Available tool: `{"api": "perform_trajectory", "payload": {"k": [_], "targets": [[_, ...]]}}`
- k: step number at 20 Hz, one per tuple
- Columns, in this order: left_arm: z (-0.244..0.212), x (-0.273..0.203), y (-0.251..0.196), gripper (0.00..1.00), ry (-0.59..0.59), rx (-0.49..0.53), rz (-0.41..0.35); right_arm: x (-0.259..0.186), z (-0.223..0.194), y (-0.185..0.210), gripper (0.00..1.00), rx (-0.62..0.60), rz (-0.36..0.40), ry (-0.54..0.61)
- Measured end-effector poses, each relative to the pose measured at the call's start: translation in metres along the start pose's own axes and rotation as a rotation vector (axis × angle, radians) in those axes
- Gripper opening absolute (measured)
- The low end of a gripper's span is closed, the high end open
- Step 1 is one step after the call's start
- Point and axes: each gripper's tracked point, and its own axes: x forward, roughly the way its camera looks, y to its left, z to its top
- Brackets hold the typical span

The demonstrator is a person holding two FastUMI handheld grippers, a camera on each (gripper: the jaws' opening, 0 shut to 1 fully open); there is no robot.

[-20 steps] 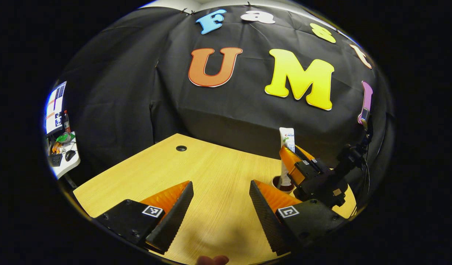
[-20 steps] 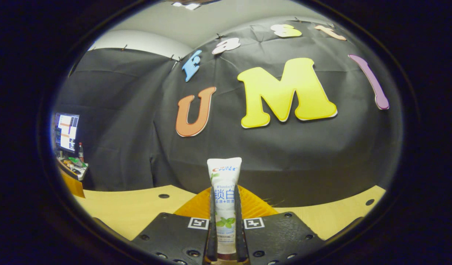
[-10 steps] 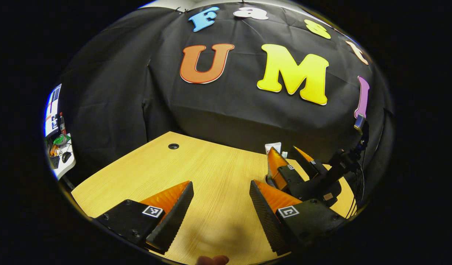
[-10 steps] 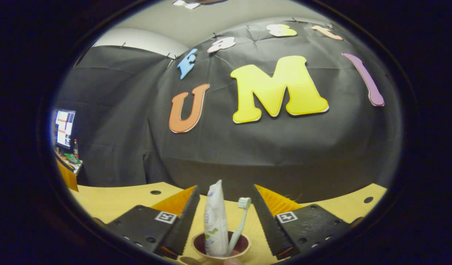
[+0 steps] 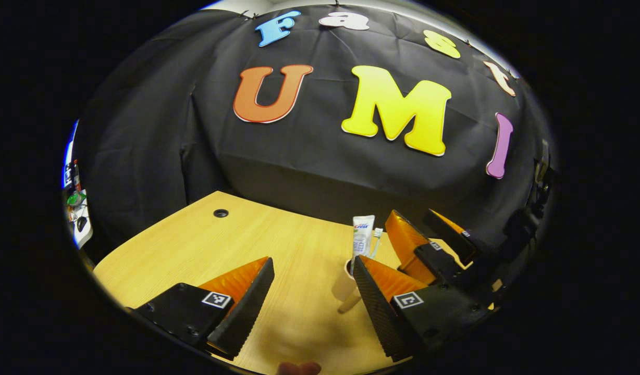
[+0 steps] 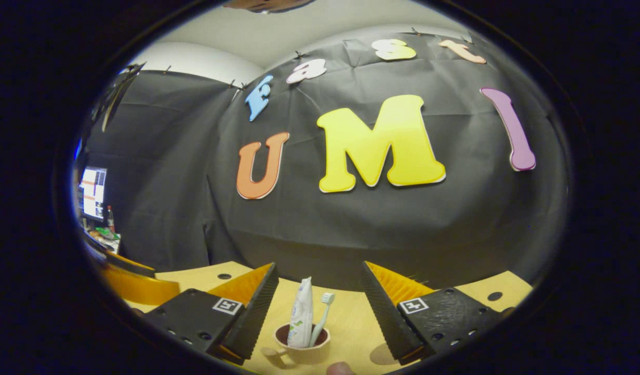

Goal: Put the toothbrush and toothpaste on the desktop into the cup, then pick up the cup and place it on the coaster on the desktop.

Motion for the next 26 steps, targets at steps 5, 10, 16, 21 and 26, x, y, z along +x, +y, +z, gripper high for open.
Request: {"api": "perform_trajectory", "payload": {"k": [5, 10, 16, 21, 26], "targets": [[-0.010, 0.029, -0.025, 0.97, 0.120, 0.009, -0.095, -0.065, 0.048, -0.037, 0.93, 0.007, -0.121, 0.097], [-0.058, 0.049, -0.037, 0.98, 0.464, -0.023, -0.154, -0.139, 0.070, -0.087, 0.93, 0.015, -0.241, 0.244], [-0.115, 0.067, -0.038, 0.98, 0.790, 0.053, -0.163, -0.202, 0.088, -0.116, 0.93, -0.042, -0.331, 0.304], [-0.138, 0.098, -0.042, 0.98, 0.880, 0.169, -0.152, -0.224, 0.083, -0.108, 0.93, 0.000, -0.347, 0.344], [-0.160, 0.101, -0.044, 0.94, 0.985, 0.184, -0.152, -0.229, 0.078, -0.102, 0.93, 0.020, -0.338, 0.369]]}}
